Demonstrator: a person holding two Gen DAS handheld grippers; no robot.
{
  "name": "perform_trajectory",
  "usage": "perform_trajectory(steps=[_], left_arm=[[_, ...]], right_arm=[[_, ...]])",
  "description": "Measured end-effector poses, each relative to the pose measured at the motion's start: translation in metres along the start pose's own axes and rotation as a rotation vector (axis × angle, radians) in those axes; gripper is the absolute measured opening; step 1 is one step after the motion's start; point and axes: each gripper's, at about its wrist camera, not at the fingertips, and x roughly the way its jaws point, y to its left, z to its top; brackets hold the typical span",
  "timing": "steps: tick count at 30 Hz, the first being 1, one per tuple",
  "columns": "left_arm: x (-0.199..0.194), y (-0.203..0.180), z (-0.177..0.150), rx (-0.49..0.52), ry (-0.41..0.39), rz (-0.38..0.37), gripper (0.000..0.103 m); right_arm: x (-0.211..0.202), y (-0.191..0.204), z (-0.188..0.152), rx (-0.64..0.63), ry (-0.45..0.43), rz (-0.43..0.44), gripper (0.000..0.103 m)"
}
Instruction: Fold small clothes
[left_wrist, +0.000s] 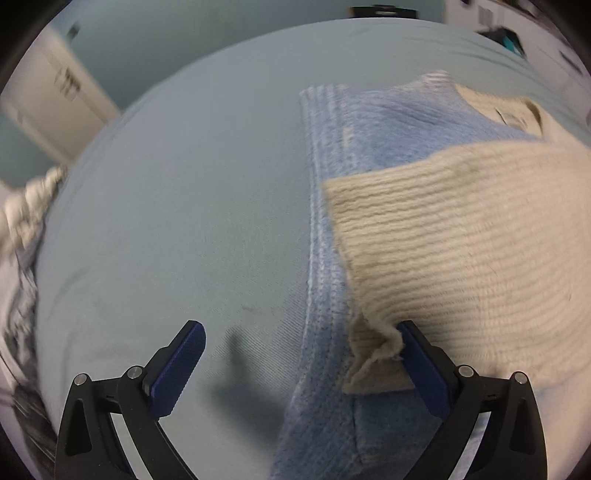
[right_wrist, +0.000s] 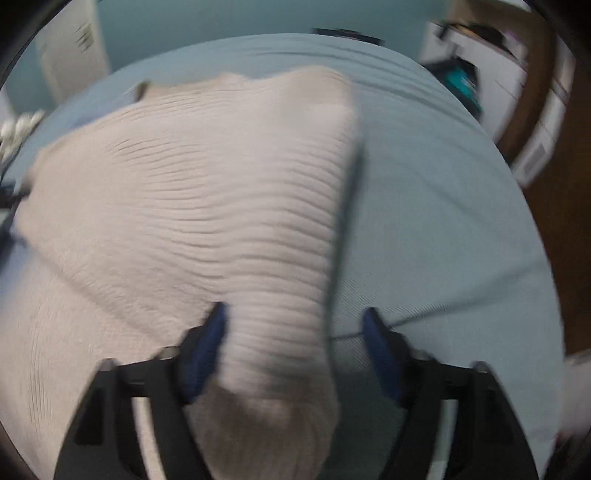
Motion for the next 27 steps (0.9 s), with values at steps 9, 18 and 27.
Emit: perform_trajectory(steps=[9,18,27], left_arm=[[-0.061,0.005,0.009,-0.081,-0.225,-0.065,0.103],[-0.016,-0.027,0.014,-0.03,-0.067,-0.037,0.103],[-0.01,0.013,0.017,-0.23,0.058,-0.193,0.103]], right_arm=[[-0.063,0.002,0.05,0.142,-0.217,0.069,0.078],[0.015,0.056,0.092,0.072,-0.058,0.023,0.057],[0.016,0.07,0.085,0.019,-0.049,-0.062,0.059]])
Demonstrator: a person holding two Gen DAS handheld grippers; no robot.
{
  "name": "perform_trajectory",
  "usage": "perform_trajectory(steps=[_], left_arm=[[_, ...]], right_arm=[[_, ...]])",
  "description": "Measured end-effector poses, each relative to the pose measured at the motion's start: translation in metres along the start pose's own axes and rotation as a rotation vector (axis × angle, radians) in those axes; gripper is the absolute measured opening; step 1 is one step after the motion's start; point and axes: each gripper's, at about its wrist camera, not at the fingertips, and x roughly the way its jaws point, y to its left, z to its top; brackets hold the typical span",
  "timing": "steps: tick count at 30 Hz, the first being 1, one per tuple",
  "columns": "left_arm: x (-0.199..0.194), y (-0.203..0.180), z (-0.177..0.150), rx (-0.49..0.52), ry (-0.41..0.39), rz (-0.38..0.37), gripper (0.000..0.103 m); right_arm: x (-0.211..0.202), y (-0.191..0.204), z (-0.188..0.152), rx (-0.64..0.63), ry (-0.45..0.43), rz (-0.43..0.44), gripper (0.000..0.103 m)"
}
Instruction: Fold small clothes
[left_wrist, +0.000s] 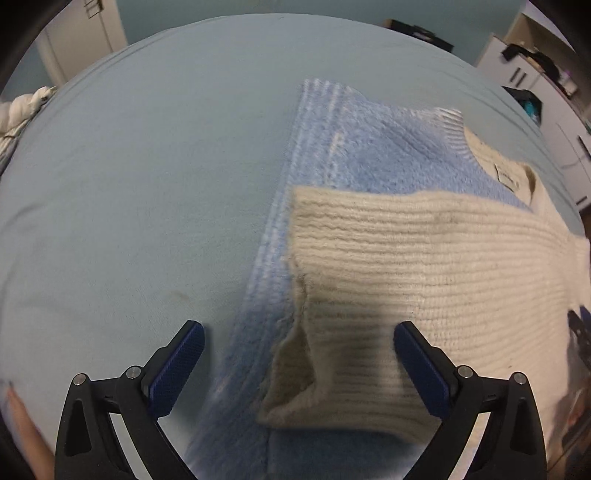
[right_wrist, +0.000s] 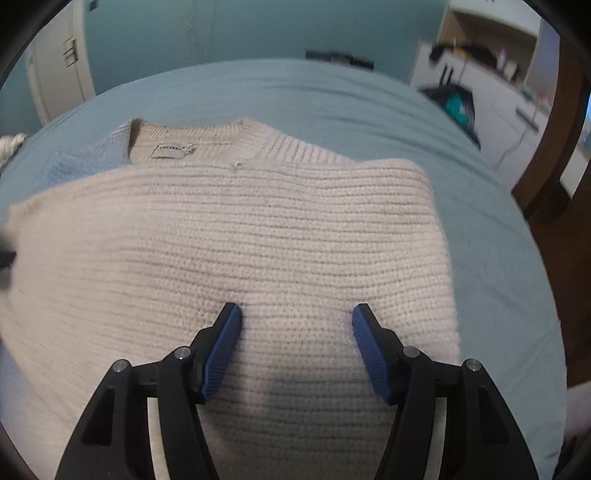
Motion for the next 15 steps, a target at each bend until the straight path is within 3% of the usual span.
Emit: perform_trajectory(steps=[2,4,7,11,15], left_arm=[[-0.023,0.003,0.002,-0.004,-0.022,0.001,0.103],[-0.057,0.007,-0.004,0.013,-0.058,-0.045,0.103],[-0.103,0.015,-0.024,0.047,-0.075,-0.062,0.103],[-0.151,0.027,-0.061,0.112,-0.027,-0.087,0.103],[-0.192,0.035,-0.099,0.198,-0.035,-0.068,0.103]], right_arm=[[-0.019,-0.01,0.003,0.085,0.064,0.067,0.059],[-0.048,-0.023,-0.001,0.199,0.092,0.165,0.06],[-0.088,-0.034,-0.022,0.345,0.178,0.266,0.075],[-0.143,-0.039,-0.06,0.437,0.305,0.292,0.076],[-0.199,-0.042,-0.095,0.488,0.343,0.271,0.076]])
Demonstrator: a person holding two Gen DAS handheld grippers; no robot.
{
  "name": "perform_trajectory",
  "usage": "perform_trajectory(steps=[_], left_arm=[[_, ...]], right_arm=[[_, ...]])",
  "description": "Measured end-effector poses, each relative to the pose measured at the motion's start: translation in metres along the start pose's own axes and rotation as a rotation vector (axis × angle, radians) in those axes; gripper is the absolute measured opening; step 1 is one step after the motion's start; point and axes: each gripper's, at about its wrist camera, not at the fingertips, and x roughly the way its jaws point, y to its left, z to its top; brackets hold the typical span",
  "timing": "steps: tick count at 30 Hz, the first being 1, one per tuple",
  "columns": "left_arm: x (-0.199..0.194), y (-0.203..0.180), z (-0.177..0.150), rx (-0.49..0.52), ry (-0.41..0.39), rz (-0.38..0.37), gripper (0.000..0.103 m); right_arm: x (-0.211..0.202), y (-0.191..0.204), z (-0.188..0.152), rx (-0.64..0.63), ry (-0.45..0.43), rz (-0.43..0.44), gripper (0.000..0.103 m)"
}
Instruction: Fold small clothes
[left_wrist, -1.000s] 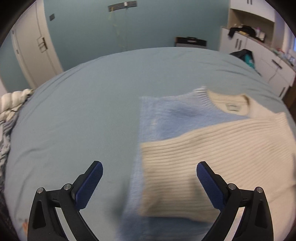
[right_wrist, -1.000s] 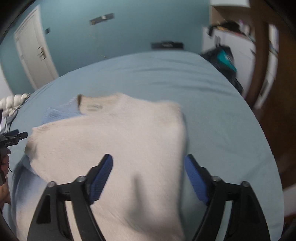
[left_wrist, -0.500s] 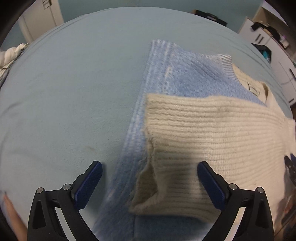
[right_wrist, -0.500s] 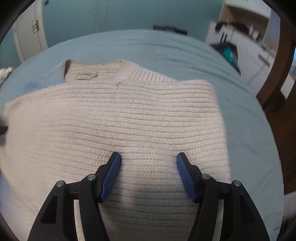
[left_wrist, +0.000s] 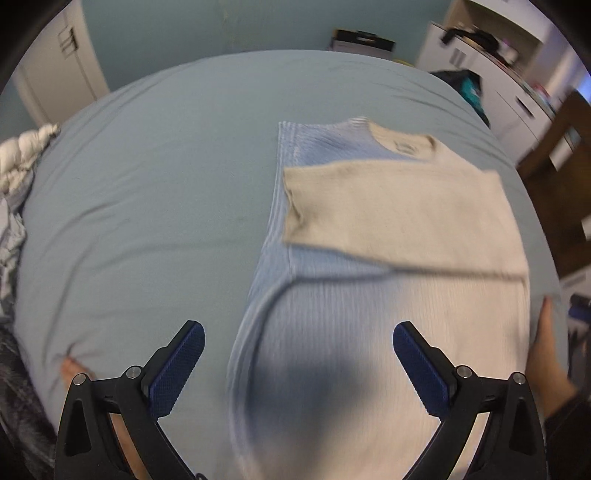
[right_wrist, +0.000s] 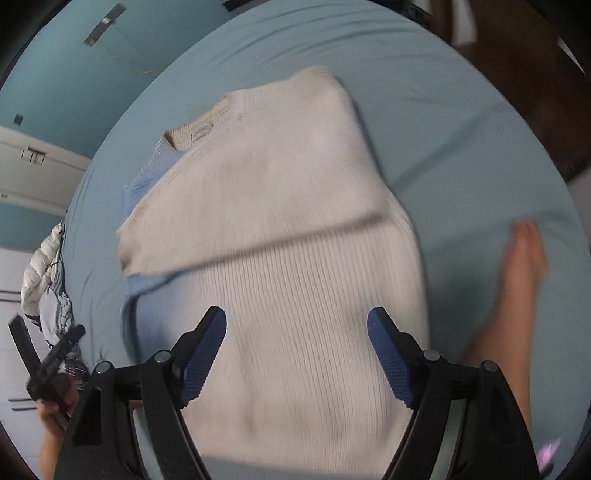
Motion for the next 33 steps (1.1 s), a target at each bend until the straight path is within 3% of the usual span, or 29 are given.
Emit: perform_trajectory(steps=[5,12,16,18,21,26,33], left_arm=[[-0.032,-0.003,-0.072,0.045,0.042,-0.026,0.103],[0.0,-0.004,-0.15,0.001,0.217,-0.075,0.103],[0.038,0.0,-0.16,-0.024,0.312,-0.056,0.103],[0.048,0.004,-0.165,-0.044,0.309,-0.044,0.103],[0.072,0.011,-0.178,-0.067,0.365,-0.066,0.103],[0.101,0.023,-0.192,-0.136,0.443,-0.105,0.103],[0.122,0.031,-0.212,-0.114,0.56,-0.095,0.103]], right_arm=[[-0.011,0.001,-0.044,0.001,0.082,-0.026,0.077],[-0.004,-0.009,-0.09,0.001,0.109,-0.021,0.077],[0.013,-0.028,-0.105,0.012,0.154,-0.043,0.077],[0.019,-0.035,-0.109,-0.023,0.174,-0.067,0.077],[0.034,-0.051,-0.115,-0.028,0.205,-0.092,0.077],[0.069,-0.081,-0.126,0.013,0.309,-0.11,0.077],[0.118,-0.12,-0.153,0.134,0.507,-0.098,0.077]])
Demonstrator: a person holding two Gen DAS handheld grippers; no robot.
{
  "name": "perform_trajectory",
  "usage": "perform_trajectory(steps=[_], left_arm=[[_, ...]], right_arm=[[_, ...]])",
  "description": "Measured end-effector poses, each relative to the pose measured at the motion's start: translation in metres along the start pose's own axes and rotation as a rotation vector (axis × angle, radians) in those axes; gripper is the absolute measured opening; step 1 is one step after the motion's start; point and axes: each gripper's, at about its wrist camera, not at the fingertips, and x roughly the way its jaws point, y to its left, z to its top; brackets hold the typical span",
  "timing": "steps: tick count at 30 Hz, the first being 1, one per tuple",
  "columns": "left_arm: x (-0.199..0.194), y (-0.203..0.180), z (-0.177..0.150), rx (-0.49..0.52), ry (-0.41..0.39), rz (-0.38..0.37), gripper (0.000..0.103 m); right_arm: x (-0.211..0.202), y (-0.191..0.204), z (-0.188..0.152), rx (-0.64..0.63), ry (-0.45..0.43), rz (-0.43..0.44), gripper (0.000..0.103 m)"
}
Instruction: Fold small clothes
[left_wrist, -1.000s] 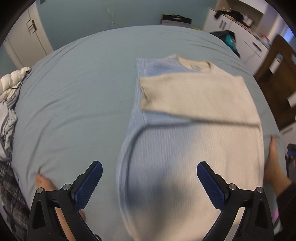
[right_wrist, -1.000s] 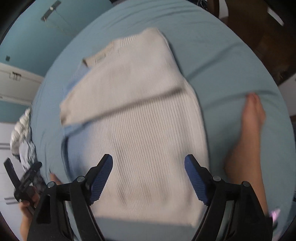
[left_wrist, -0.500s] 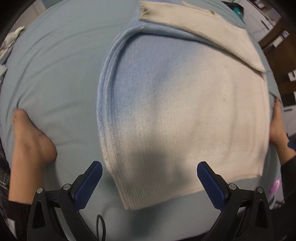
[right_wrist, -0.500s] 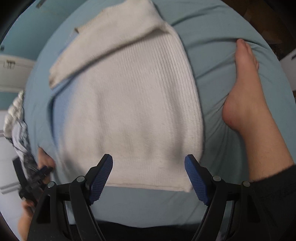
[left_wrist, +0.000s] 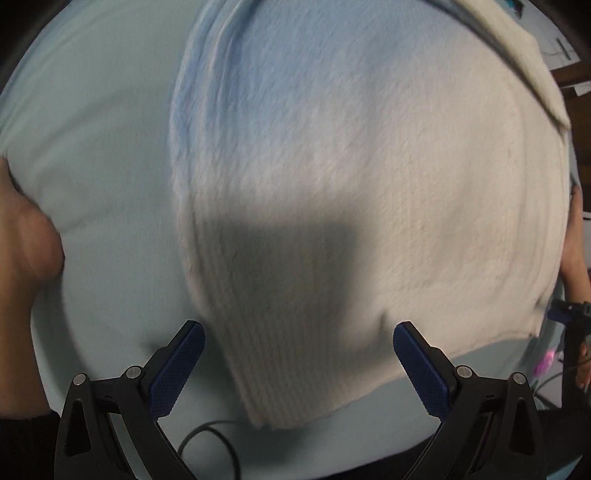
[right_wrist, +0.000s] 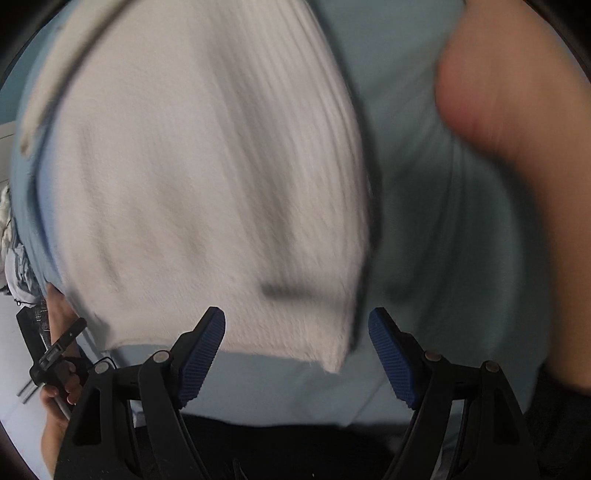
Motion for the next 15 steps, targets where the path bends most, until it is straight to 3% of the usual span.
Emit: perform_trajectory(steps=[3,8,11,12,13,14,15], left_arm=[[0.019,0.009,-0.009,-0.025,0.087,0.034,0.103],[0.023,-0.001,-0.011,-0.013,0.074,0.086,0.103],[0.02,-0.008,-0.01,-0.016,0.07,0.107,0.099],[0.02,-0.011,-0.01,-0.009,0.069,0.117,0.092],[0.016,-0.018,-0.011,0.006,0.062,0.116,0.078],[0.014,-0.025,-0.011,0.026,0.058,0.113,0.07],[0.01,-0.033,-0.013,0.051,0.052,0.114,0.05]], right_arm=[[0.027,-0.003,-0.001,-0.036,0.079,-0.055,0.077],[0.055,-0.001,0.004,-0.07,0.112,-0.107,0.077],[0.061,0.006,0.004,-0.063,0.078,-0.142,0.075],[0.06,0.011,0.004,-0.069,0.067,-0.162,0.074],[0.062,0.016,0.002,-0.092,0.053,-0.184,0.064],[0.062,0.023,0.0,-0.135,0.039,-0.198,0.047],[0.061,0.032,-0.003,-0.171,0.029,-0.201,0.034]])
